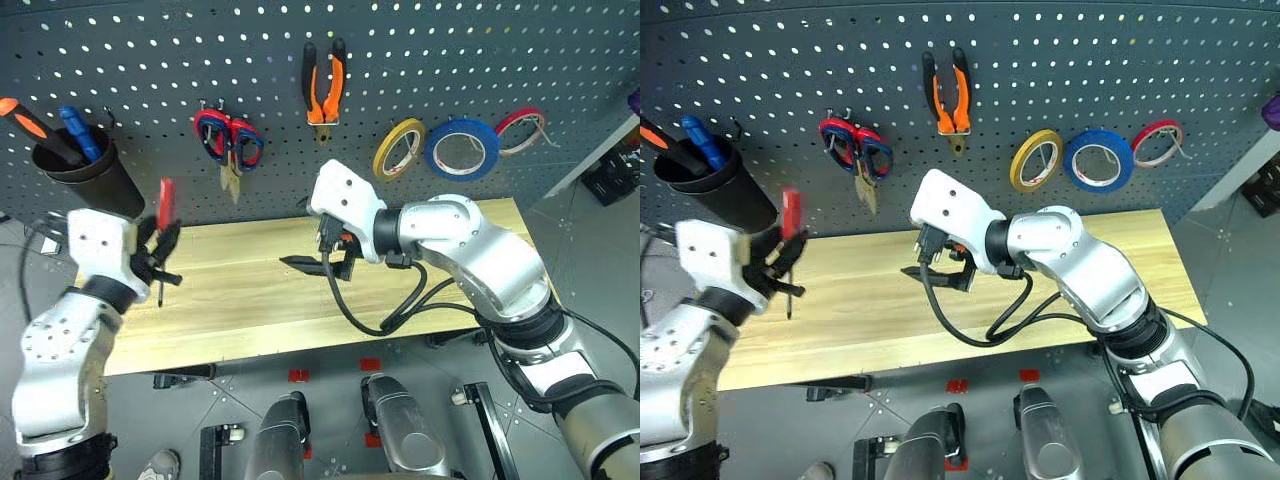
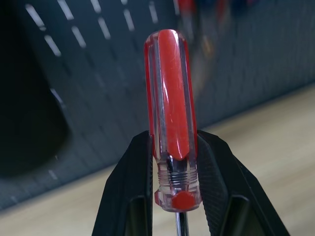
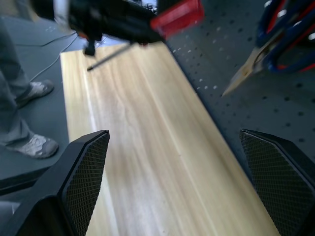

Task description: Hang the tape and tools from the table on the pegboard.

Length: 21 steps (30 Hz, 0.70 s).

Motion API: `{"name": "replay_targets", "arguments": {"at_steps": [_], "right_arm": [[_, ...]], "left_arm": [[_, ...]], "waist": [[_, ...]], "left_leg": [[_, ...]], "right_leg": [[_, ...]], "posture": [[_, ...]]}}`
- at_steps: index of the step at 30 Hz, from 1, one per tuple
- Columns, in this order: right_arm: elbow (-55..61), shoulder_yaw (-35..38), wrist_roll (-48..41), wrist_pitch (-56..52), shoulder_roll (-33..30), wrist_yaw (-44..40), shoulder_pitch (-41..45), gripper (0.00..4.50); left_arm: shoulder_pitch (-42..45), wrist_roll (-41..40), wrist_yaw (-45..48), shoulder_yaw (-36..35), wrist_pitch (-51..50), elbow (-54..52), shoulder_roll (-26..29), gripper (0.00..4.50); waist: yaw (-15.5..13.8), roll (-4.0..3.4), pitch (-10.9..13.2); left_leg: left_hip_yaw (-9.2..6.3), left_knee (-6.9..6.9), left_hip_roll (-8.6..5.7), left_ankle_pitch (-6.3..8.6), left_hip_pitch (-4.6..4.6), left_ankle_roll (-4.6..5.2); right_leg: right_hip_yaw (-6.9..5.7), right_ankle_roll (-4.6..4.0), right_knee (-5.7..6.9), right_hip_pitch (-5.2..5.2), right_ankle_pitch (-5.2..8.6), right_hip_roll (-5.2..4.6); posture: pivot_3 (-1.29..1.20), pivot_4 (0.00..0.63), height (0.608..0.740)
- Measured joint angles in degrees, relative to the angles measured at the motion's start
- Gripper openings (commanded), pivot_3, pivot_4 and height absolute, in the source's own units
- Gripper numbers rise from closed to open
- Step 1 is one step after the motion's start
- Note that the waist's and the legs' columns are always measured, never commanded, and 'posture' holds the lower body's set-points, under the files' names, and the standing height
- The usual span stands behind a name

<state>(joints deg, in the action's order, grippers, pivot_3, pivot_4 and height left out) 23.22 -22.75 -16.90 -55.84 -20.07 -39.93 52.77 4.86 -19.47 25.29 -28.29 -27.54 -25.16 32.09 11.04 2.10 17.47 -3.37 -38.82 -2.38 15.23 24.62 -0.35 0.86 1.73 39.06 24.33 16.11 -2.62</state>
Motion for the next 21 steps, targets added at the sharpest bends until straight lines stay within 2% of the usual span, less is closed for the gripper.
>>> {"name": "replay_targets", "arguments": {"at_steps": [5,9,17,21], "right_arm": [[-1.3,4.6,-2.6,-2.5,3.0,0.8,2.4,4.5],[-3.1,7.3,-4.2,-5.2,5.2,2.5,4.3,4.5],[-3.5,7.4,-4.5,-4.8,5.7,4.0,4.7,4.5],[-4.6,9.3,-5.8,-7.1,9.2,6.1,5.5,4.5]], "left_arm": [[7.4,-6.6,-1.0,-7.2,-2.7,-3.5,5.9,0.9],[13.5,-8.5,-1.0,-8.4,-3.3,-0.5,10.1,0.9],[19.7,-5.3,-0.8,-8.1,3.6,11.5,14.4,0.9],[23.5,-3.0,-0.4,-6.4,8.9,18.1,15.2,0.9]], "waist": [[0.2,0.02,-1.3],[0.3,0.03,-1.6],[1.1,0.02,-1.8],[1.7,0.1,-2.1]], "left_leg": [[0.0,0.03,0.0,-0.01,0.0,-0.01],[0.02,-0.01,-0.02,-0.01,0.0,-0.02],[0.03,-0.02,-0.04,-0.03,0.0,-0.04],[0.12,-0.04,-0.08,-0.03,0.01,-0.05]], "right_leg": [[0.0,0.0,0.04,0.02,0.0,0.04],[0.02,0.0,0.06,0.02,0.0,0.04],[0.03,0.0,0.25,0.13,0.0,0.04],[0.03,-0.01,0.71,0.37,-0.01,-0.01]], "posture": [[-0.27,0.184,0.74],[-0.28,0.183,0.74],[-0.3,0.176,0.74],[-0.3,0.176,0.74]]}}
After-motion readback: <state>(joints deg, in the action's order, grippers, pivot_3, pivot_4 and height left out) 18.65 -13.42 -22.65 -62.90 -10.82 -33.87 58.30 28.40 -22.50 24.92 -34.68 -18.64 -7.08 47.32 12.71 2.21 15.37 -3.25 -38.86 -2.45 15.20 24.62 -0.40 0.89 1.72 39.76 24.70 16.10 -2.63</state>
